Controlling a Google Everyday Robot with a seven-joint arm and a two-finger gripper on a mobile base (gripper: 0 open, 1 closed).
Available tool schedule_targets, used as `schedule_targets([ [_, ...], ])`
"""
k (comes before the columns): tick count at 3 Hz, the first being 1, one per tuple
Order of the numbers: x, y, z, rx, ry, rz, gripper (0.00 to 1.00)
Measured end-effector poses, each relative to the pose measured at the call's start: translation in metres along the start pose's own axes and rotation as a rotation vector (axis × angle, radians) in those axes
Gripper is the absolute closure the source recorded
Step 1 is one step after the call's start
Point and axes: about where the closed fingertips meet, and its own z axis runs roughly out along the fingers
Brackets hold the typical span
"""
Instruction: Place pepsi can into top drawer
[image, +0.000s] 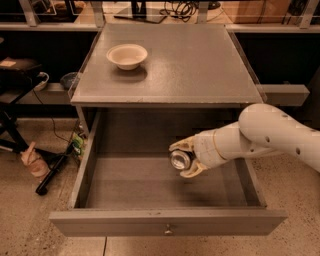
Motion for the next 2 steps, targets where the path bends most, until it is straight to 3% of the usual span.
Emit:
schedule_targets([
  [1, 0.0062, -0.0064, -0.0006, 0.002, 0.013, 0.003, 0.00],
  [2, 0.0062, -0.0064, -0.0006, 0.002, 0.013, 0.003, 0.00],
])
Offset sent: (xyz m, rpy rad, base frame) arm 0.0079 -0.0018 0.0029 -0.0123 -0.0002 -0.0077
